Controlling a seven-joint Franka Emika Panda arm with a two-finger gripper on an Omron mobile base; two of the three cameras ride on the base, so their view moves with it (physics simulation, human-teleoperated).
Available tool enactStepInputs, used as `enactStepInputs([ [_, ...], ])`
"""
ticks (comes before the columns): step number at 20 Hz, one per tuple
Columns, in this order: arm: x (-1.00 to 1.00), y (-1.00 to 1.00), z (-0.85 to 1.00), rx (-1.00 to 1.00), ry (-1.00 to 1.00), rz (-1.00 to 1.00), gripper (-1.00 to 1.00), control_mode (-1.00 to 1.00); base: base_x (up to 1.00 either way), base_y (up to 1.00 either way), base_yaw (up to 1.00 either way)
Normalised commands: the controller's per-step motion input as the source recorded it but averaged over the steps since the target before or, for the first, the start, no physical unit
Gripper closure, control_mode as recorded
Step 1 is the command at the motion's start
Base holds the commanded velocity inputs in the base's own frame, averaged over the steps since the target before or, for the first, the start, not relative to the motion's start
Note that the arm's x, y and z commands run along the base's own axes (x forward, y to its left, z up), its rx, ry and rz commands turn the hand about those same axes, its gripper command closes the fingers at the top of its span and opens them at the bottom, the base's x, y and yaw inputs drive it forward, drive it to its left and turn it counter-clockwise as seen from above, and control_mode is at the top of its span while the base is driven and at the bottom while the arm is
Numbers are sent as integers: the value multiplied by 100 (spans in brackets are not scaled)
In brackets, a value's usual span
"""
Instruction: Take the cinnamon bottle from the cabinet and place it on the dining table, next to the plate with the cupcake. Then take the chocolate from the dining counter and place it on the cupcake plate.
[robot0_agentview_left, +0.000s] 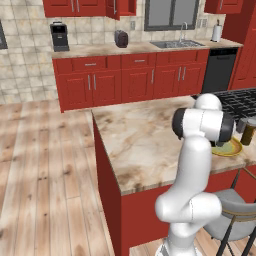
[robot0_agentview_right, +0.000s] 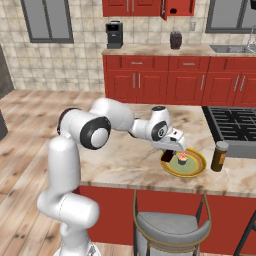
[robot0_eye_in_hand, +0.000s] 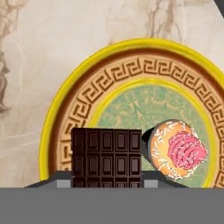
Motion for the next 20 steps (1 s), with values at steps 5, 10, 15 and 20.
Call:
enactStepInputs([
  [5,20,-5,-26,0,0,0,100,-100,0,0,0],
  [10,16,-18,-19,0,0,0,-100,-100,0,0,0],
  [15,1,-21,-2,0,0,0,-100,-100,0,0,0],
  [20,-1,-1,24,0,0,0,-100,-100,0,0,0],
])
